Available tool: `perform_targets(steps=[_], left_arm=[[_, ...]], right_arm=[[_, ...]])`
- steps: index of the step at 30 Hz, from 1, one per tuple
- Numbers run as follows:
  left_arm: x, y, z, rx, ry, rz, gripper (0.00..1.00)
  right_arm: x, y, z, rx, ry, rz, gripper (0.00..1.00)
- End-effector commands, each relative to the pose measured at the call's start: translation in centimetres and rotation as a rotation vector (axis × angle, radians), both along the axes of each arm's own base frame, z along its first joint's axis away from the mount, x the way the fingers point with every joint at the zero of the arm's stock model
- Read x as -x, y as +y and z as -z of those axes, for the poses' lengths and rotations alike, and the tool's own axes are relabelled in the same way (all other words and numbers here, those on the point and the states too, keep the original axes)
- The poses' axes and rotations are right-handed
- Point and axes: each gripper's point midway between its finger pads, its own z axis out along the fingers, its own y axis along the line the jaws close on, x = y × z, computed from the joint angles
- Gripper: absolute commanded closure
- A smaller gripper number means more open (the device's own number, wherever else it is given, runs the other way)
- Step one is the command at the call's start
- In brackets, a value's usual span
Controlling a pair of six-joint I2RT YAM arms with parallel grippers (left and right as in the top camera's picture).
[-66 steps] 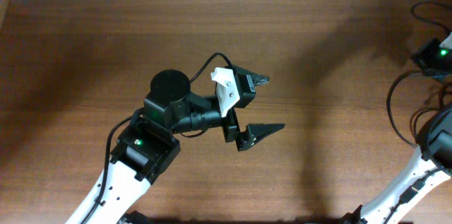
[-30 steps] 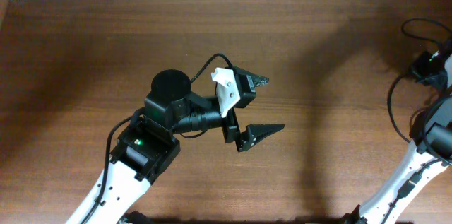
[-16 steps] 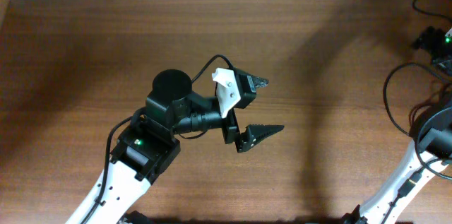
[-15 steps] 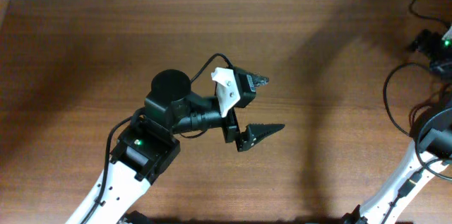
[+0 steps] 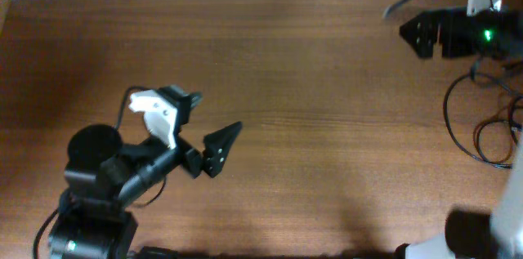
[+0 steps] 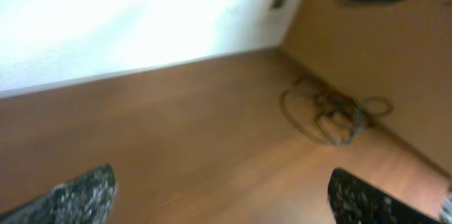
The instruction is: Untangle cables
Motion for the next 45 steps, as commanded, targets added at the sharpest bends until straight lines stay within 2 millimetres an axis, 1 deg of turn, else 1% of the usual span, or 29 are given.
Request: perform_targets(steps=[1,2,3,4,5,6,9,10,12,13,16,18,21,22,25,30,31,32,33,35,36,37,38,39,41,42,43,44,45], left_arm=[[0.7,2.9,-0.9,-0.020,-0.055,-0.137,0.04],[0.9,3.3,-1.2,-0.021,-0.067,-0.153,0.04],[1.1,3.8,-1.2,-0.030,-0.071,-0.184,0.04],[1.1,4.3,-0.8,-0.044,-0.061,-0.215,0.06],[0.9,5.4,0.2,-0.085,-0.035,-0.272,0.08],[0.9,6.0,1.0,-0.104,-0.002,-0.307,0.08],[1.1,6.0,1.6,-0.110,0.023,-0.304,0.09],[1.1,6.0,1.6,-0.110,0.025,-0.304,0.08],[0.9,6.1,1.1,-0.110,0.002,-0.313,0.05],[0.6,6.5,0.5,-0.111,-0.026,-0.339,0.01],[0.1,6.8,-0.7,-0.103,-0.078,-0.360,0.01],[0.1,6.8,-0.9,-0.101,-0.088,-0.360,0.01],[0.1,6.8,-0.9,-0.101,-0.088,-0.360,0.01],[0.1,6.8,-0.9,-0.100,-0.088,-0.360,0.01],[0.0,6.6,-1.6,-0.091,-0.114,-0.353,0.01],[0.0,6.4,-1.9,-0.084,-0.128,-0.342,0.01],[0.8,4.5,-2.1,-0.023,-0.109,-0.234,0.01],[1.9,2.4,-3.3,0.078,-0.099,-0.105,0.01],[2.7,1.2,-4.5,0.157,-0.094,-0.033,0.01],[2.8,1.0,-5.8,0.204,-0.120,-0.017,0.01],[2.9,0.9,-6.0,0.206,-0.128,-0.012,0.01],[2.9,0.9,-6.0,0.205,-0.128,-0.012,0.01],[2.9,0.9,-6.0,0.206,-0.128,-0.013,0.01],[2.8,0.9,-6.1,0.206,-0.131,-0.012,0.01],[2.8,0.9,-6.1,0.206,-0.133,-0.012,0.01],[2.8,0.9,-6.1,0.206,-0.132,-0.011,0.01],[2.8,0.9,-6.1,0.206,-0.132,-0.011,0.01],[2.8,0.9,-6.1,0.206,-0.132,-0.011,0.01],[2.8,0.9,-6.1,0.206,-0.133,-0.011,0.01]], right_arm=[[6.1,0.0,-3.3,0.179,-0.092,0.096,0.01],[7.5,0.1,-4.3,0.185,-0.124,0.108,0.01],[10.1,0.6,-5.5,0.173,-0.170,0.111,0.01],[11.9,0.5,-5.9,0.171,-0.187,0.110,0.01],[14.2,-0.1,-5.5,0.183,-0.179,0.131,0.01],[15.7,-0.8,-4.8,0.205,-0.168,0.157,0.01],[18.7,-1.9,-1.8,0.212,-0.146,0.216,0.01],[19.0,-2.2,-0.9,0.209,-0.142,0.238,0.01],[19.4,-2.3,3.0,0.197,-0.114,0.257,0.01],[19.2,-2.3,5.1,0.199,-0.105,0.256,0.01],[17.9,-2.2,8.5,0.203,-0.088,0.254,0.01],[16.6,-2.1,8.7,0.200,-0.107,0.256,0.01],[13.4,-2.1,6.8,0.193,-0.203,0.283,0.01],[12.8,-2.1,7.0,0.195,-0.194,0.282,0.01],[11.6,-2.0,8.4,0.210,-0.131,0.274,0.01],[8.8,-1.7,11.9,0.243,0.017,0.257,0.01],[7.9,-1.6,13.4,0.256,0.075,0.250,0.01],[7.2,-1.6,14.6,0.265,0.119,0.244,0.01],[6.5,-1.5,16.1,0.278,0.174,0.237,0.01],[5.4,-1.4,18.7,0.297,0.265,0.225,0.01],[4.7,-1.3,21.0,0.314,0.342,0.214,0.01],[4.4,-1.3,22.1,0.321,0.377,0.210,0.01],[4.1,-1.3,23.9,0.333,0.437,0.201,0.01],[3.8,-1.3,26.6,0.351,0.525,0.188,0.01],[3.7,-1.2,29.4,0.369,0.617,0.175,0.01],[3.9,-1.3,32.1,0.387,0.705,0.161,0.01],[4.1,-1.3,33.5,0.396,0.752,0.154,0.01],[4.2,-1.3,36.0,0.408,0.814,0.144,0.01],[4.0,-1.3,37.3,0.412,0.836,0.141,0.01]])
